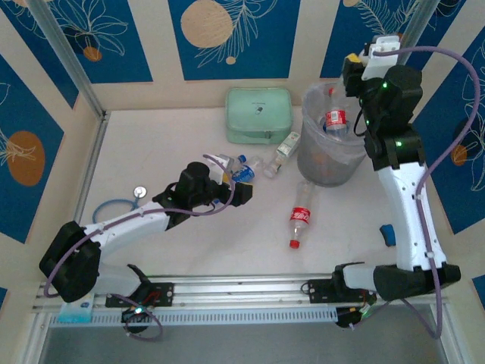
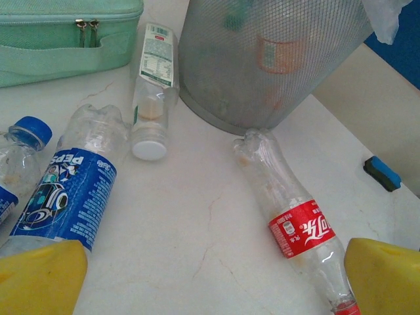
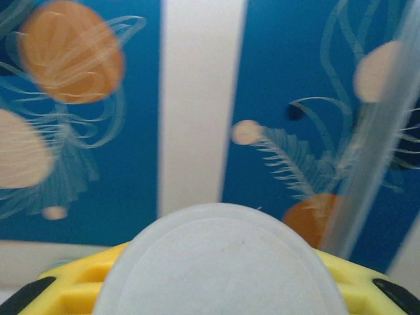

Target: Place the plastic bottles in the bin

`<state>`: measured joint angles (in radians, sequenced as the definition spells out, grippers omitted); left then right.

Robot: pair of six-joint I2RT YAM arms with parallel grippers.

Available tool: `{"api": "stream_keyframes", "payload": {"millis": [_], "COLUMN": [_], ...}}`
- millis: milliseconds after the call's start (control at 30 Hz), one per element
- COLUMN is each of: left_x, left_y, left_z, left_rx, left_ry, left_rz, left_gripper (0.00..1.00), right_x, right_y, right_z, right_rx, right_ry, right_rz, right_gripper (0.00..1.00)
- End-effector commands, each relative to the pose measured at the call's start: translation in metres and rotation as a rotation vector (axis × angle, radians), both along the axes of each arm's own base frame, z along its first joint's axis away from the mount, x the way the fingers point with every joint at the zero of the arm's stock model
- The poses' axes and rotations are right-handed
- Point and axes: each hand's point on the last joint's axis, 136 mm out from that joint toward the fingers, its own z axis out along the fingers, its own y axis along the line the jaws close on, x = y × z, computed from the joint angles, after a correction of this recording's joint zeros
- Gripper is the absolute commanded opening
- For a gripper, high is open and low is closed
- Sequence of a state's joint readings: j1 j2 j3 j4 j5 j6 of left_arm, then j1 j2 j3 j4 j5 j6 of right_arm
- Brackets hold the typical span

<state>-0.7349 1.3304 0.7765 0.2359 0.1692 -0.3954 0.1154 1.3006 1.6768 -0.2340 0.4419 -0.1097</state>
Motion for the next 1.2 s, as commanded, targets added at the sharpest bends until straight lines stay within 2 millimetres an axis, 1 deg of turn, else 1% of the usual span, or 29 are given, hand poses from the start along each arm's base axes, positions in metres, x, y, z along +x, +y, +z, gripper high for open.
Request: {"api": "stream_keyframes", "payload": {"millis": [0, 100, 167, 300, 367, 467, 567, 700, 833, 967, 1100, 1167], "left_x": [-0.004, -0.004, -0.004, -0.003, -0.002, -0.002, -0.001, -0.001, -0.001, -0.001, -0.001, -0.001], "left_y": [0.003, 0.007, 0.009, 0.01, 0.009, 0.008, 0.01, 0.01, 0.015, 0.018, 0.019, 0.019], "left_z": [-0.01, -0.011, -0.012, -0.013, -0.014, -0.016, -0.017, -0.015, -0.016, -0.018, -0.018, -0.017], "left_rx": [0.017, 0.031, 0.041, 0.051, 0.055, 0.061, 0.071, 0.086, 0.109, 0.112, 0.119, 0.122], "left_ry": [0.039, 0.035, 0.036, 0.041, 0.045, 0.047, 0.047, 0.056, 0.061, 0.067, 0.073, 0.073], "left_rz": [-0.008, 0.001, 0.007, 0.01, 0.005, 0.0, 0.005, -0.009, -0.004, 0.003, -0.003, -0.007], "left_gripper": [1.0, 1.0, 1.0, 1.0, 1.0, 1.0, 1.0, 0.99, 0.99, 0.99, 0.99, 0.99], "right_x": [0.023, 0.044, 0.056, 0.069, 0.075, 0.079, 0.077, 0.071, 0.056, 0.038, 0.023, 0.019], "right_y": [-0.039, -0.057, -0.065, -0.082, -0.089, -0.093, -0.09, -0.079, -0.067, -0.057, -0.052, -0.05], "right_z": [-0.005, -0.031, -0.055, -0.1, -0.125, -0.165, -0.2, -0.235, -0.26, -0.273, -0.277, -0.275], "right_rx": [-0.112, -0.117, -0.091, -0.02, 0.02, 0.064, 0.108, 0.179, 0.244, 0.27, 0.289, 0.286], "right_ry": [-0.04, 0.011, 0.072, 0.172, 0.247, 0.37, 0.453, 0.598, 0.772, 0.898, 0.971, 0.992], "right_rz": [-0.202, -0.241, -0.239, -0.244, -0.232, -0.214, -0.202, -0.169, -0.16, -0.174, -0.19, -0.197], "right_gripper": [0.0, 0.0, 0.0, 0.0, 0.0, 0.0, 0.0, 0.0, 0.0, 0.0, 0.0, 0.0]}}
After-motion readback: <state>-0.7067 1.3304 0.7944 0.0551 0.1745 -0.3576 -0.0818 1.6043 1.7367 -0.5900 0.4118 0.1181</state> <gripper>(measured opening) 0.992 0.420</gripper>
